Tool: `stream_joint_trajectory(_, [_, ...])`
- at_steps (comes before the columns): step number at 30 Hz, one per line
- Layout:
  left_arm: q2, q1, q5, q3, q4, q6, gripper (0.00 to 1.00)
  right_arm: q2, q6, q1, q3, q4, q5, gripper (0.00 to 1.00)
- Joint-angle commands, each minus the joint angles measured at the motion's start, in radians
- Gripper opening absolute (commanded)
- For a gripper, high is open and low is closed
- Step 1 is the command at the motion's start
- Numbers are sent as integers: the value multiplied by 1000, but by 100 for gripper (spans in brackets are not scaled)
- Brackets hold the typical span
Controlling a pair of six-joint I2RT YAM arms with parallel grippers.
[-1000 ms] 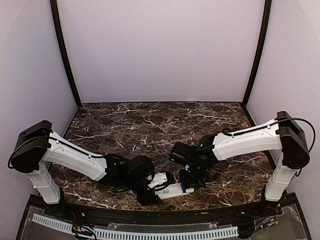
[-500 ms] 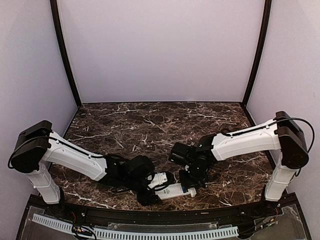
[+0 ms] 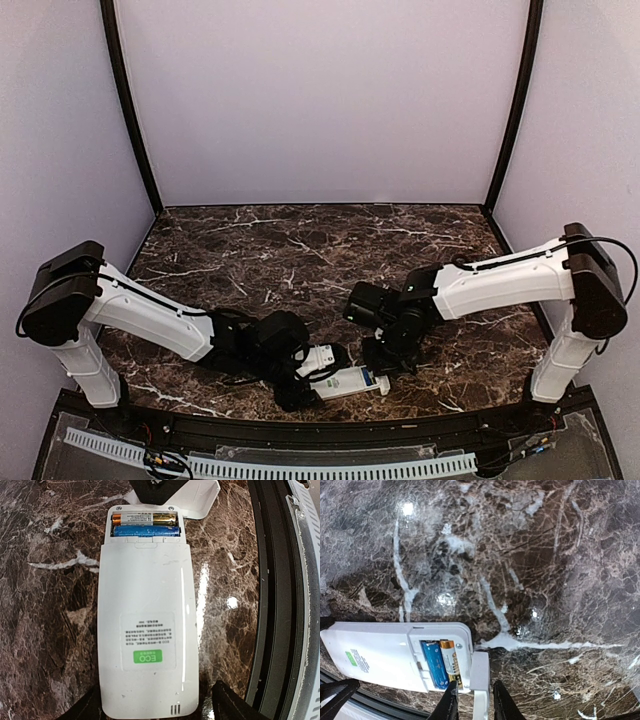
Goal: Load the batteries into the remote control
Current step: Pick up the battery cover at the center of the board.
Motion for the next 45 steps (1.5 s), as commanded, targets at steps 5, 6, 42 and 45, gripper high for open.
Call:
stream_joint_trajectory(5, [27, 1, 17, 4, -57, -1, 71, -68, 37, 6, -69, 6, -24, 19])
stream_joint_trajectory(6, [27, 1, 17, 4, -60, 0, 71, -70, 37, 6, -73, 10, -27, 17])
stream_joint_trajectory(42, [-438, 0, -52, 7, 110, 49, 60, -324, -300, 49, 201, -79, 21, 0])
stream_joint_trajectory(45, [-475, -35, -158, -30, 123, 124, 59, -341, -153, -26, 194, -104, -81, 0])
